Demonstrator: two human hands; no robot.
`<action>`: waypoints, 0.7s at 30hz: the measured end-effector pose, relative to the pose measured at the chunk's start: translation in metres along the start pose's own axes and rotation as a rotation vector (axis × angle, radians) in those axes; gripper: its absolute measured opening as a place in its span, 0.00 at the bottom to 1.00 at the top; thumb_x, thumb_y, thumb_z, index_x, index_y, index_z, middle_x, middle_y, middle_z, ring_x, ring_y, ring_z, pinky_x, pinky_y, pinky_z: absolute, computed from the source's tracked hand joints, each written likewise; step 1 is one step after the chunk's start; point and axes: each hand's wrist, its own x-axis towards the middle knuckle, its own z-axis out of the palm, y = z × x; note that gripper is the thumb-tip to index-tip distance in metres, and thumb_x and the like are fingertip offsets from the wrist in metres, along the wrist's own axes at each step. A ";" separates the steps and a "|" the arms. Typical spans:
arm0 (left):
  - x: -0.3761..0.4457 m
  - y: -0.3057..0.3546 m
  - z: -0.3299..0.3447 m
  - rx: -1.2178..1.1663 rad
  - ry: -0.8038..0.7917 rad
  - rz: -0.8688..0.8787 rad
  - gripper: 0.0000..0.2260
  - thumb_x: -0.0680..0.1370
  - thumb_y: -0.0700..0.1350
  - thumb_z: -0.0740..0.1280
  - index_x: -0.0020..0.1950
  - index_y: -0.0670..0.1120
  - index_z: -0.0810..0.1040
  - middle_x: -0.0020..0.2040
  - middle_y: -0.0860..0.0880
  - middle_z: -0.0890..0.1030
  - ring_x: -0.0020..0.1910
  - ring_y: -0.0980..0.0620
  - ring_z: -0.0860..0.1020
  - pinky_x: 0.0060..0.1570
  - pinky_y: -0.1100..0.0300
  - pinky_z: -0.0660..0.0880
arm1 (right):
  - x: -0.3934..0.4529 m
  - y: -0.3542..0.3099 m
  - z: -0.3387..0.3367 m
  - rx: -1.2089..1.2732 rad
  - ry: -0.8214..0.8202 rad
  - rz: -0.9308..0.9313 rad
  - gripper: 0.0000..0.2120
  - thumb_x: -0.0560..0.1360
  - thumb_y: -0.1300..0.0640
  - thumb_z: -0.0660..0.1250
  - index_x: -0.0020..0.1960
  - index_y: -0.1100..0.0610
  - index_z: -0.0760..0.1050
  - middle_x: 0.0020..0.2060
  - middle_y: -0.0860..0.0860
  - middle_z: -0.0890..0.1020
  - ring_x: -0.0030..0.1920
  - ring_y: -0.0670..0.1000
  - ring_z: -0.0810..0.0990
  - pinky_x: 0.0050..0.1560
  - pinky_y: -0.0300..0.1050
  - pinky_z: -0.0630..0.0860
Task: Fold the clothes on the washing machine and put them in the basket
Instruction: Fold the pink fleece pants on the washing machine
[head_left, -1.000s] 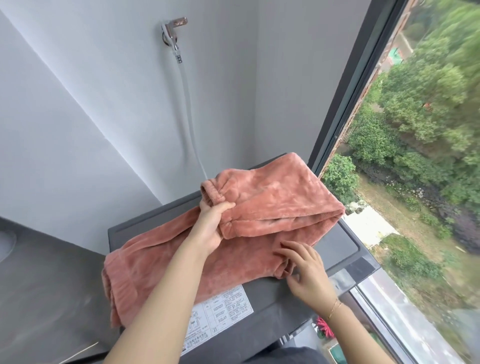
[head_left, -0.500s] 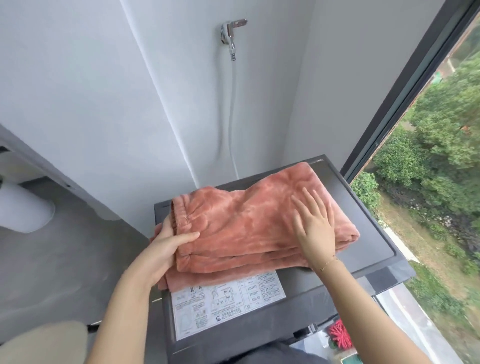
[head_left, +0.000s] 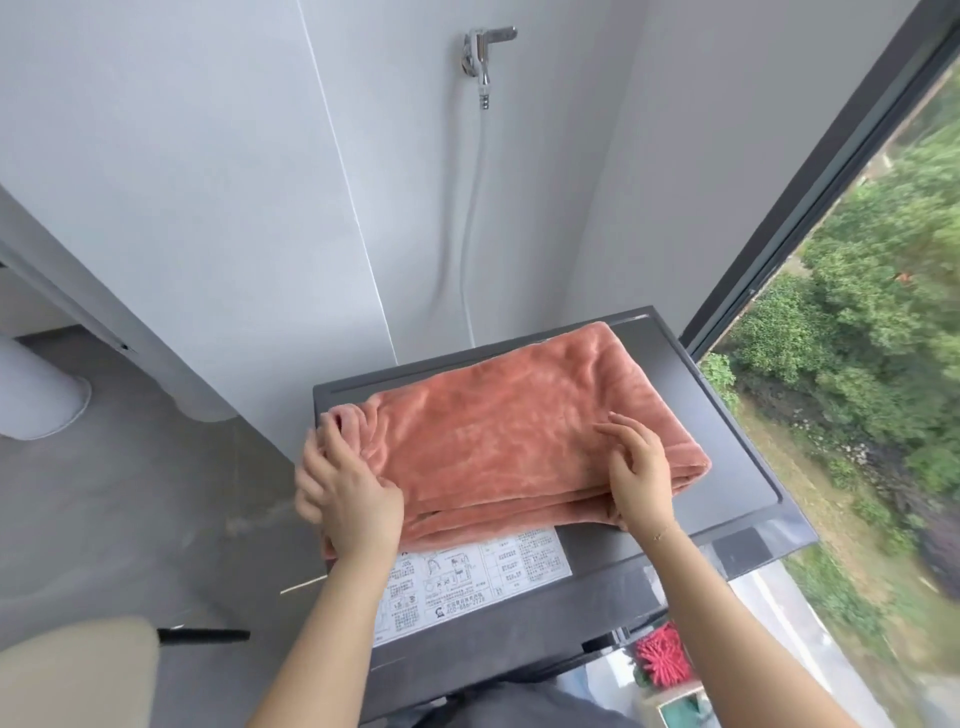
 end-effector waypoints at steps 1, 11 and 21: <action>-0.007 0.009 0.006 0.135 0.060 0.139 0.41 0.65 0.32 0.67 0.76 0.48 0.59 0.75 0.42 0.61 0.73 0.39 0.59 0.68 0.40 0.56 | -0.004 0.002 -0.009 0.032 0.102 0.020 0.21 0.70 0.74 0.59 0.50 0.55 0.82 0.55 0.49 0.79 0.62 0.53 0.73 0.65 0.37 0.62; -0.067 0.101 0.107 0.348 -0.733 0.967 0.36 0.75 0.52 0.69 0.78 0.53 0.55 0.79 0.50 0.52 0.77 0.51 0.52 0.74 0.51 0.48 | -0.041 0.079 -0.064 -0.316 -0.103 -0.162 0.27 0.60 0.78 0.62 0.49 0.54 0.81 0.52 0.49 0.79 0.51 0.55 0.73 0.52 0.47 0.72; -0.069 0.103 0.143 0.253 -0.453 0.906 0.23 0.65 0.53 0.72 0.60 0.58 0.76 0.59 0.57 0.77 0.57 0.51 0.77 0.51 0.50 0.70 | -0.026 0.094 -0.043 -0.222 -0.124 -0.304 0.07 0.74 0.50 0.70 0.51 0.47 0.80 0.43 0.46 0.76 0.45 0.51 0.75 0.42 0.49 0.76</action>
